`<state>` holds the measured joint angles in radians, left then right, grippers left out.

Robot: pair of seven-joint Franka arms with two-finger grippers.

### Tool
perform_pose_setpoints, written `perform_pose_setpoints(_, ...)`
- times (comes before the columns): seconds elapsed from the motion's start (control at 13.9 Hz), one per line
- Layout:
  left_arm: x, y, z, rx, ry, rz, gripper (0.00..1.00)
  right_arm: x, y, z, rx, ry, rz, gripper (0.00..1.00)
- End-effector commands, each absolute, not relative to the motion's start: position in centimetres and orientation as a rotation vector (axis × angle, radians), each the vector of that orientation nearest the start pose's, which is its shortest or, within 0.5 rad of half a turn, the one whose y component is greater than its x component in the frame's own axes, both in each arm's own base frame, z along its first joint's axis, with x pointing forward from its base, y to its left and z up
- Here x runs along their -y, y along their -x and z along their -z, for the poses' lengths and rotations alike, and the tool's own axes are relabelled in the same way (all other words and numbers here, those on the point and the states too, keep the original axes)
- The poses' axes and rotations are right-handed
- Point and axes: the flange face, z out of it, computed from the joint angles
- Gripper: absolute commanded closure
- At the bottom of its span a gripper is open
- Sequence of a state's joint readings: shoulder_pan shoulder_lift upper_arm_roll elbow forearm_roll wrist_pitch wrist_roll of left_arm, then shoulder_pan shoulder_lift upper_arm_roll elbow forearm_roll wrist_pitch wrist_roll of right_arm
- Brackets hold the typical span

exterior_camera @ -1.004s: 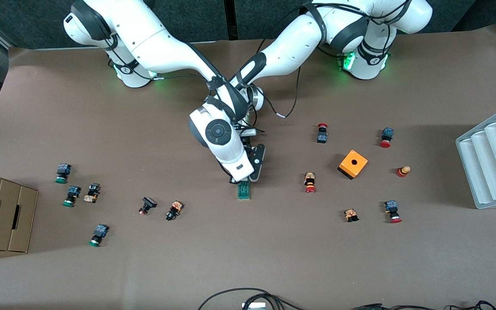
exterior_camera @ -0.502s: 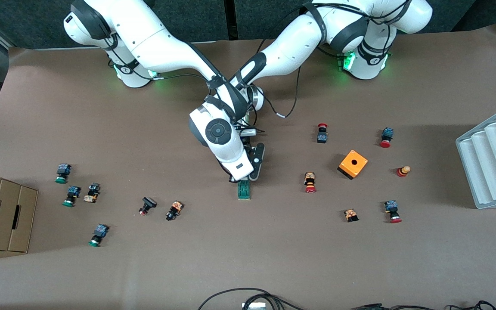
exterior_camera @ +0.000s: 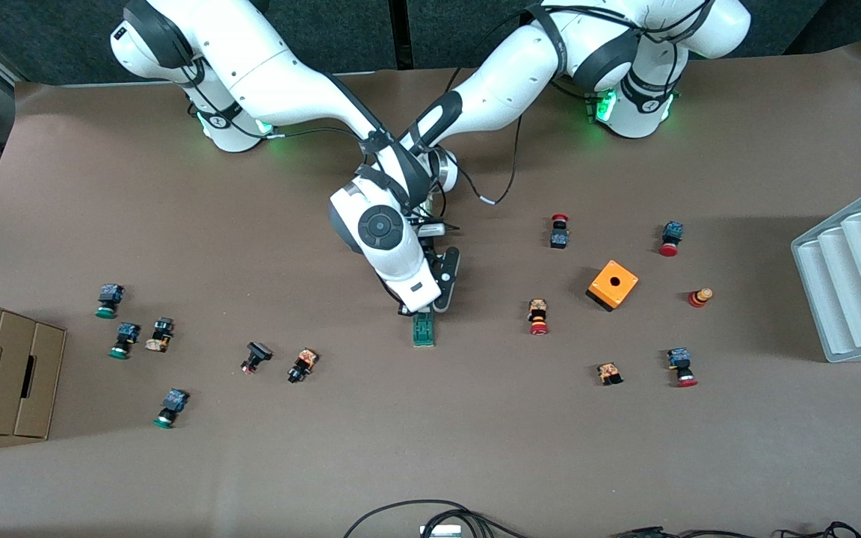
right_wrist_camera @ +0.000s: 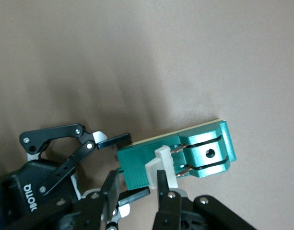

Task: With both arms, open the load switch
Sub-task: 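Press the white handle fully down into the switch contacts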

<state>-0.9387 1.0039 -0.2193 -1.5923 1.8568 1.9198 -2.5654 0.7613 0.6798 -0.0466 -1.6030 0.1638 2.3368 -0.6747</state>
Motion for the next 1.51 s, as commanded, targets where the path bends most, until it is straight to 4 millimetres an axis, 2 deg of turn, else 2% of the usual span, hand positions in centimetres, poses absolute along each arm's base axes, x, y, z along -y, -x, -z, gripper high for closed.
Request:
perform_pose_setpoints(0.0, 57.3, -32.4, -3.3, 0.154, 2.605, 1.773, 0.35, -46.6, -51.6, -23.4, 1.820, 2.439, 0.085, 0.61)
perform_pose_setpoints(0.93, 57.3, -32.4, -3.3, 0.151, 2.606, 1.771, 0.35, -46.8, -51.5, -21.9, 1.822, 2.442, 0.097, 0.61)
perform_pose_setpoints(1.43, 57.3, -32.4, -3.3, 0.151, 2.606, 1.771, 0.37, -46.9, -51.5, -21.9, 1.813, 2.448, 0.101, 0.61)
